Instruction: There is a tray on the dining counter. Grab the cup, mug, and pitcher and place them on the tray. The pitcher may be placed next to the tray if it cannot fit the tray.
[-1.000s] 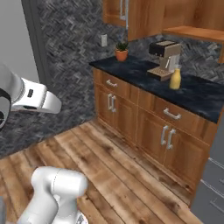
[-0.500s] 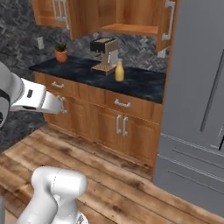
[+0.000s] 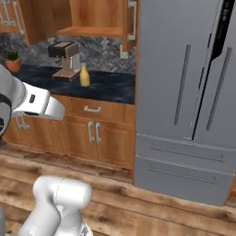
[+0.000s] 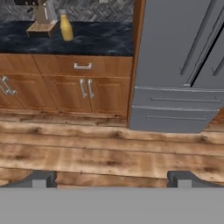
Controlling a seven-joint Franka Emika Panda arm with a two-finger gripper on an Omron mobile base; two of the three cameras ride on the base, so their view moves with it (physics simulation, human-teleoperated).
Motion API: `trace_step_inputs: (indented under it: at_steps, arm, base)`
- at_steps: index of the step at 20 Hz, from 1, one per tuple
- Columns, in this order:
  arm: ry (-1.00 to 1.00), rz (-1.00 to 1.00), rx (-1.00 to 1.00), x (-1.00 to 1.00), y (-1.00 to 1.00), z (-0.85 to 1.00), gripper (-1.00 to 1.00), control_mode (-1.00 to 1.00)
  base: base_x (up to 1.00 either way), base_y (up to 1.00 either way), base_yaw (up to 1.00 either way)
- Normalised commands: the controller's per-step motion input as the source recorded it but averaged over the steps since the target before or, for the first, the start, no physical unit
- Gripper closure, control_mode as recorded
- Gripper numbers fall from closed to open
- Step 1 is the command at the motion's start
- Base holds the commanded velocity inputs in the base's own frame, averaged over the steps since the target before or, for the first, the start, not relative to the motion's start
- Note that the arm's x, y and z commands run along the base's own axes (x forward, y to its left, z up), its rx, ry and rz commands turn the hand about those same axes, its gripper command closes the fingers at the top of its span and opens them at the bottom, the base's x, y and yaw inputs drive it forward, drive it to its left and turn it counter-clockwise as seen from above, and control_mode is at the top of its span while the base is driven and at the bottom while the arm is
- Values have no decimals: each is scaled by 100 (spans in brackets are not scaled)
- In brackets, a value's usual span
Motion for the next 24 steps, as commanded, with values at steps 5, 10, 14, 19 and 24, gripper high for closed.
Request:
trace_step_inputs:
  at_steps: [5,10,14,19,24]
  arm:
    - [0,0,0,0,0,0,-100,100]
    - [0,0,0,0,0,0,-100,100]
    - [0,0,0,0,0,0,-100,100]
    - [0,0,0,0,0,0,-100,100]
    - [0,0,0,0,0,0,-100,100]
  base:
    - [33,66,-31]
    - [38,75,-20]
    - [71,52,-1]
    - [93,26,0]
    - [85,0,0]
